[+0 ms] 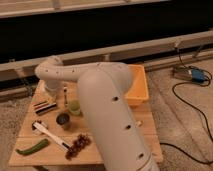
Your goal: Place eraser in metal cup
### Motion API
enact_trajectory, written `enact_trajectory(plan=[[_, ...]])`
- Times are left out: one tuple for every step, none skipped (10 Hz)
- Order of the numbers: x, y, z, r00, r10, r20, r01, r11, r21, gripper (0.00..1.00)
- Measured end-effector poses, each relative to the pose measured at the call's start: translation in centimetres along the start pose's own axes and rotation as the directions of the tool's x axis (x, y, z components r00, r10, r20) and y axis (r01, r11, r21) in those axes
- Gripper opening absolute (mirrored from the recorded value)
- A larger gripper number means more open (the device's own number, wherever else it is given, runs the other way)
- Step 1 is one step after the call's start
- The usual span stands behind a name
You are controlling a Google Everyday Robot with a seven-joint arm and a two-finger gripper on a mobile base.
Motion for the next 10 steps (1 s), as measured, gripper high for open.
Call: enact_trajectory(plan=[[-0.4,0.3,0.9,0.998,-0.056,-0.003,0.056,0.998,-0.037,0.65],[-0.8,0.7,1.4,0.995,-0.101,-0.005,0.101,0.993,-0.067,0.65],[-1.5,1.4,1.9,0.990,-0.141,-0.002,0.140,0.985,-0.099,0.65],[-2.1,2.1,2.4,0.984,-0.181,0.002,0.179,0.975,-0.131,0.65],[-2.4,2.4,2.6,0.979,-0.204,0.006,0.203,0.968,-0.145,0.65],[-2.4,2.6,2.8,0.975,-0.222,0.004,0.220,0.964,-0.150,0.65],[-2.8,3.3,3.2,0.968,-0.250,0.009,0.248,0.957,-0.150,0.65],[-3.1,4.0,3.7,0.961,-0.275,0.014,0.275,0.952,-0.137,0.65],[-3.5,4.7,4.3,0.955,-0.296,0.029,0.298,0.949,-0.108,0.65],[-3.6,4.9,4.8,0.951,-0.306,0.039,0.308,0.948,-0.074,0.65]])
